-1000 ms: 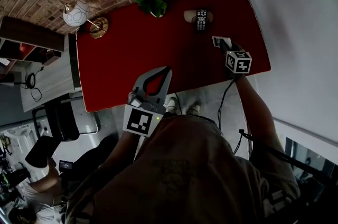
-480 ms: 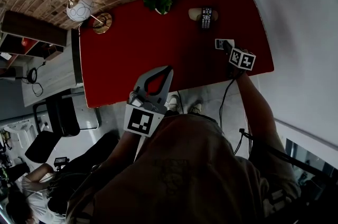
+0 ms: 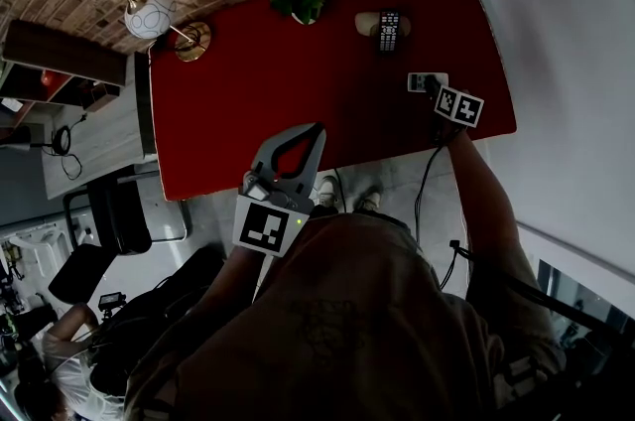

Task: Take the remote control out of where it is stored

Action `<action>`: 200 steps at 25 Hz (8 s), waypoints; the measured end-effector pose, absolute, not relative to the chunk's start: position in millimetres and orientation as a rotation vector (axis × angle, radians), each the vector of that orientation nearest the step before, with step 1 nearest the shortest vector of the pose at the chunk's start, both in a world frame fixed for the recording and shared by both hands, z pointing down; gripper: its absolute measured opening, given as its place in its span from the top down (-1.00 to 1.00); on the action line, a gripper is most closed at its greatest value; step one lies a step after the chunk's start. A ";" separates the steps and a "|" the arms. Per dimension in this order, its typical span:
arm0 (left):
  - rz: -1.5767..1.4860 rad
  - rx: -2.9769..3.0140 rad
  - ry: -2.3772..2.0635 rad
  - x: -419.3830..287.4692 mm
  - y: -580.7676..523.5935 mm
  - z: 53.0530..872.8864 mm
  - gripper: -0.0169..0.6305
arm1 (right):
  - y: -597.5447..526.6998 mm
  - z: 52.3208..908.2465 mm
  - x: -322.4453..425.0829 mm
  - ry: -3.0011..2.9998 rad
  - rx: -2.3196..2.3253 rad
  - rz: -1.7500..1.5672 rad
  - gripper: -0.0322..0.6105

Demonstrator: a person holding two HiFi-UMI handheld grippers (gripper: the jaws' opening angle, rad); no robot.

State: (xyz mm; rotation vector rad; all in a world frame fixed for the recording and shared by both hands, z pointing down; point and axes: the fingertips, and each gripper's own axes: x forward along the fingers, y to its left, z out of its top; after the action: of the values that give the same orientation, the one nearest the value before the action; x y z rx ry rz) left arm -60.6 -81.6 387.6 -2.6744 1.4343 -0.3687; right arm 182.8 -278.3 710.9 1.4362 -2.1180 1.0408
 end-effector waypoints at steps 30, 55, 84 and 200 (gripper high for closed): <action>-0.382 -2.681 1.458 -50.9 -81.7 393.0 0.91 | -273.1 742.6 245.2 -1.948 1.404 0.908 0.08; -0.332 -2.710 1.455 -35.6 -81.6 391.9 0.91 | -268.6 728.2 253.0 -1.920 1.400 0.804 0.04; -0.343 -2.691 1.447 -52.2 -102.6 384.4 0.91 | -167.3 432.3 142.8 -2.522 1.316 -0.062 0.04; -0.337 -2.726 1.603 -83.2 -82.3 396.5 0.91 | -357.2 524.1 44.0 -2.375 0.608 0.027 0.00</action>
State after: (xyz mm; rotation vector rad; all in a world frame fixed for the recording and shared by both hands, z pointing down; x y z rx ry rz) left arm -83.2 -82.3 396.5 -2.7259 1.6031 -0.3372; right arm 44.0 -357.2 524.1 0.6076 -2.3752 0.0274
